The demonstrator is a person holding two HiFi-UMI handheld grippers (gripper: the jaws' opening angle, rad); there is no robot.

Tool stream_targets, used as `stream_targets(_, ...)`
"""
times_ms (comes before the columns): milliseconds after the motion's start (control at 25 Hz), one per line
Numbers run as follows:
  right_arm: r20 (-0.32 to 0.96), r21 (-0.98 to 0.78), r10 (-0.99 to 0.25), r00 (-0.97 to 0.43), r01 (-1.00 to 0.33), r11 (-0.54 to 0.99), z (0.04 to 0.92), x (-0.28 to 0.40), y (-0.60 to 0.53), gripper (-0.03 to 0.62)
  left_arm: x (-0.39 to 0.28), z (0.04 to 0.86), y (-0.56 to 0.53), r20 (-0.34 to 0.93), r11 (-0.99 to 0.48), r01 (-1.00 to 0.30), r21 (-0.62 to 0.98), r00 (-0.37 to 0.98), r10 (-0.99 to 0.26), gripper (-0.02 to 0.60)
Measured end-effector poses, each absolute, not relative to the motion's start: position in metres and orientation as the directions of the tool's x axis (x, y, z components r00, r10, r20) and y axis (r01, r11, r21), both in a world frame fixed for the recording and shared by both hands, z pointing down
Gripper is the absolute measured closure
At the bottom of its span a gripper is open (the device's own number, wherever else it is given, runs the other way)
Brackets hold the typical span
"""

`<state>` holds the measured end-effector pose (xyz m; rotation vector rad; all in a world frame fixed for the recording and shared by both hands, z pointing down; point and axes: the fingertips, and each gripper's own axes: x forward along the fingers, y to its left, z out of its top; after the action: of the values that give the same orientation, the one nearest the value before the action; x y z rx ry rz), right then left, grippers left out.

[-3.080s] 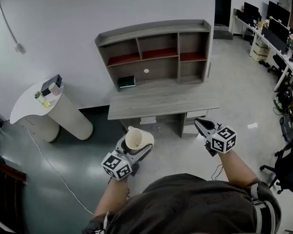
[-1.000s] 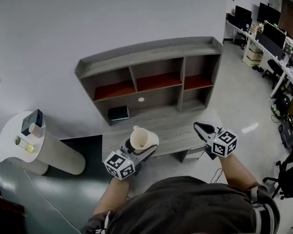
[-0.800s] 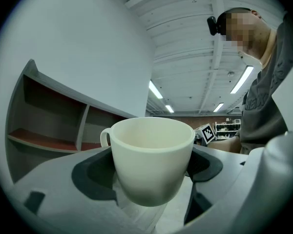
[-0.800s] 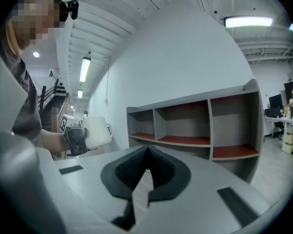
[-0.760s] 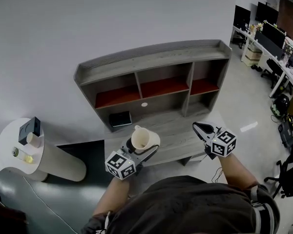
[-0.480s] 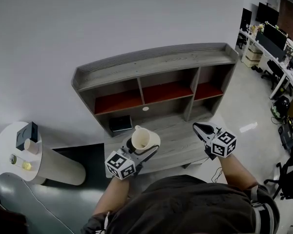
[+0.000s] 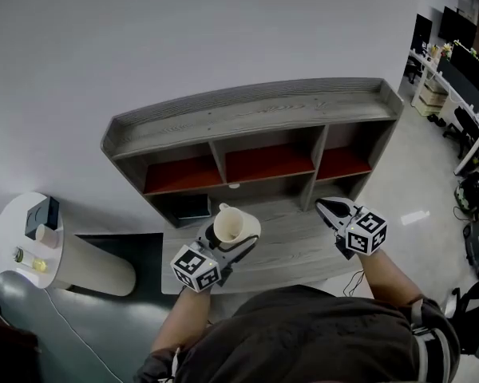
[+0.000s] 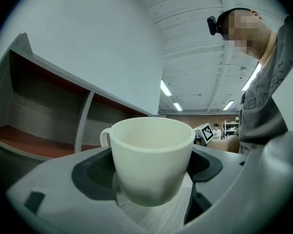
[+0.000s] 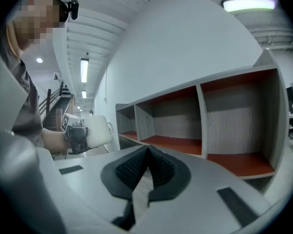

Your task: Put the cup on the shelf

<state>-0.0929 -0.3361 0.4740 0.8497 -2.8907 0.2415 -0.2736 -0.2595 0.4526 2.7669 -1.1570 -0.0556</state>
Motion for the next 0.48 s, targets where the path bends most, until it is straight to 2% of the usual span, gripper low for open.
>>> stream_targets(240, 0.16, -0.12, -0.484, -0.86, -0.504, 0.856, 0.474, -0.056, -0.381, 0.602, -0.23, 0.455, -0.295, 0.024, -0.656, -0.736, 0.164, 0.668, -0.744, 0.181)
stream_targets(480, 0.158, -0.127, -0.489, -0.858, -0.509, 0.851, 0.477, -0.022, -0.402, 0.602, -0.175, 0.455, -0.321, 0.048, -0.695, -0.704, 0.148, 0.707, -0.706, 0.181)
